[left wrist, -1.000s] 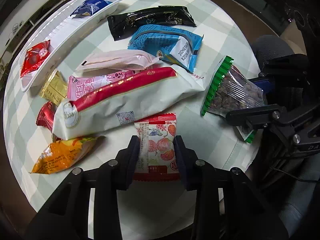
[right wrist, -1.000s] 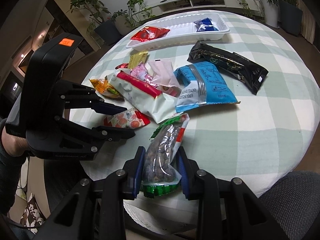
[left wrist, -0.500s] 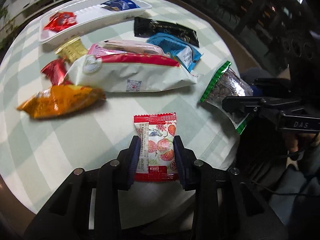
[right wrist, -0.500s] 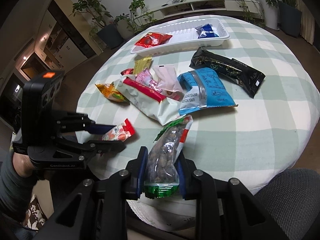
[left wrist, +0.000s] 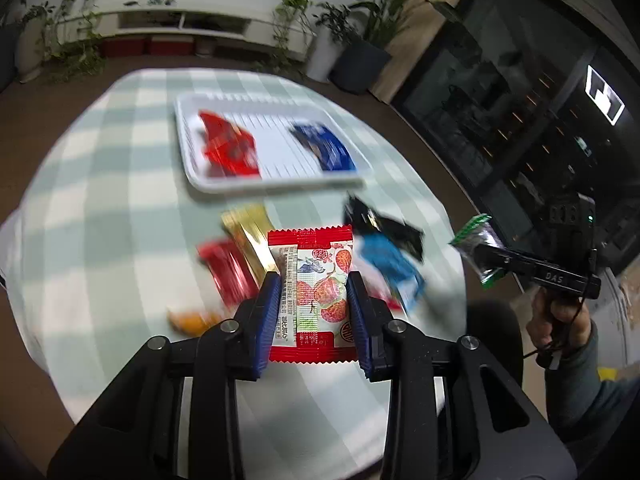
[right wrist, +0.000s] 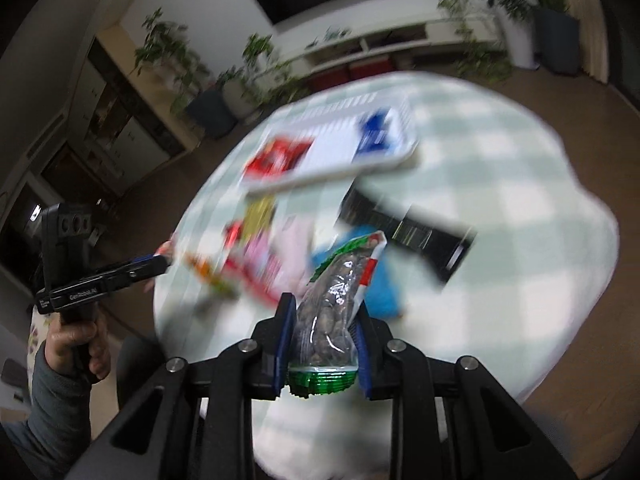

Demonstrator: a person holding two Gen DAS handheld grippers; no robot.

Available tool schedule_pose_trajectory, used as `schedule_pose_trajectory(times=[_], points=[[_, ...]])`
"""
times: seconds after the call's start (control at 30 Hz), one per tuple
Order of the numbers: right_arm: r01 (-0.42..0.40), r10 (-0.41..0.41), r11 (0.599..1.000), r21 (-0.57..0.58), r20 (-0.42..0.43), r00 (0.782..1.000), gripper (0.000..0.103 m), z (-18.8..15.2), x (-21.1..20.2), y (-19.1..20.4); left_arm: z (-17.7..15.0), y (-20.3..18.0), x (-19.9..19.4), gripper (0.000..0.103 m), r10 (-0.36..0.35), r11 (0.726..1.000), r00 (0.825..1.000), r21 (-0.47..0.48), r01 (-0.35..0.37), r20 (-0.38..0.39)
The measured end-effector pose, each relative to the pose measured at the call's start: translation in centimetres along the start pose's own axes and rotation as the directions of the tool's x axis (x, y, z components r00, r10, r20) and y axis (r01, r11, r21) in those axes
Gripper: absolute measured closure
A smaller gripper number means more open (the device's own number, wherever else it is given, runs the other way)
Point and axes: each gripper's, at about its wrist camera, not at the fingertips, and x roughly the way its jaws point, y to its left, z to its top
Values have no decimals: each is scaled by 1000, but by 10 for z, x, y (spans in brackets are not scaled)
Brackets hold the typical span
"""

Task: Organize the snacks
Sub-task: 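Carry the nut bag and strawberry packet into the white tray with both tools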

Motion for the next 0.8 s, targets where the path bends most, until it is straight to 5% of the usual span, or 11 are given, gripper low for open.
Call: schedule_pose_trajectory(times=[0.2, 0.4, 0.8], points=[[47, -47, 999, 7, 90, 995, 75, 90, 12, -23, 89, 4, 25, 72, 60, 998, 997, 21, -61, 42], [20, -14, 998, -62, 85, 996, 75, 152, 62, -8, 147, 2, 79, 72, 104, 994, 994, 26, -104, 15], [34, -45, 985, -169, -62, 997, 74, 186, 171, 9, 154, 10, 187, 72, 226, 971, 971, 97, -218, -79]])
